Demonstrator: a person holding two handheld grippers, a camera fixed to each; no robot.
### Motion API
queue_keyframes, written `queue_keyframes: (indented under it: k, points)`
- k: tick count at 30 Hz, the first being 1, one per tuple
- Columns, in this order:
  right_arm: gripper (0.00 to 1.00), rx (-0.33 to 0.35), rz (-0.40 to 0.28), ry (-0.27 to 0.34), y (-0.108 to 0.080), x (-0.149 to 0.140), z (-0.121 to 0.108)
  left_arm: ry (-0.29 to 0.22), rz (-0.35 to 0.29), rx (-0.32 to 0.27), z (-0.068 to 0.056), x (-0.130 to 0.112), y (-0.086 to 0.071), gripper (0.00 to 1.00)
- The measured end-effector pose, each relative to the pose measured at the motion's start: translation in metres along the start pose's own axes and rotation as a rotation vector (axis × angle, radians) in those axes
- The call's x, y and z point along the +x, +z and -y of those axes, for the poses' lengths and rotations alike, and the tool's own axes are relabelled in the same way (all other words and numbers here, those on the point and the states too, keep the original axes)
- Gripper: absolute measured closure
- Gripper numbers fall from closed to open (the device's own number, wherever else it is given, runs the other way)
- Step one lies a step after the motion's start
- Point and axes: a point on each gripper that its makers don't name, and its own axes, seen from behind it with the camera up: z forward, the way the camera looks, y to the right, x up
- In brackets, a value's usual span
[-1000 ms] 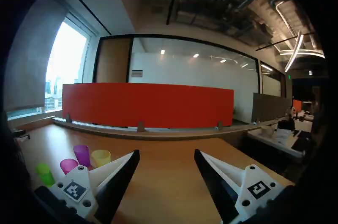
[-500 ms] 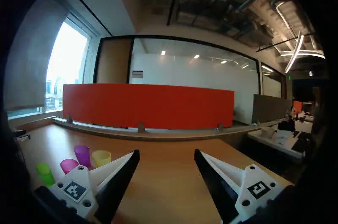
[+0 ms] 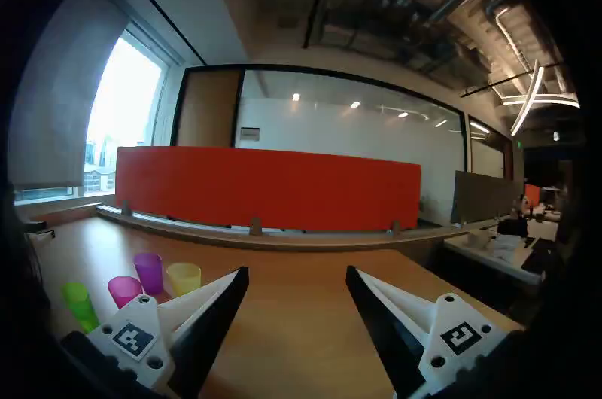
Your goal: Pour water
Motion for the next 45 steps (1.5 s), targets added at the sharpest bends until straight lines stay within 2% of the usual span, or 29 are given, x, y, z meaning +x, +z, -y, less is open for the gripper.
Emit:
queue_keyframes:
  k: [11,26,35,45]
  points:
    - [0.00,0.015,-0.042,0.033,0.004,-0.010,0.004,0.000,0.000,0.000,0.000,0.000,0.000,0.08]
    - [0.00,0.030,-0.048,0.046,0.014,-0.035,0.007,0.000,0.000,0.000,0.000,0.000,0.001,0.08]
    - [0.00,0.047,-0.047,0.075,0.015,-0.043,0.014,0.000,0.000,0.000,0.001,0.000,0.000,0.08]
    - [0.00,0.059,-0.029,0.051,0.018,-0.055,0.017,0.000,0.000,0.000,0.001,0.000,0.000,0.08]
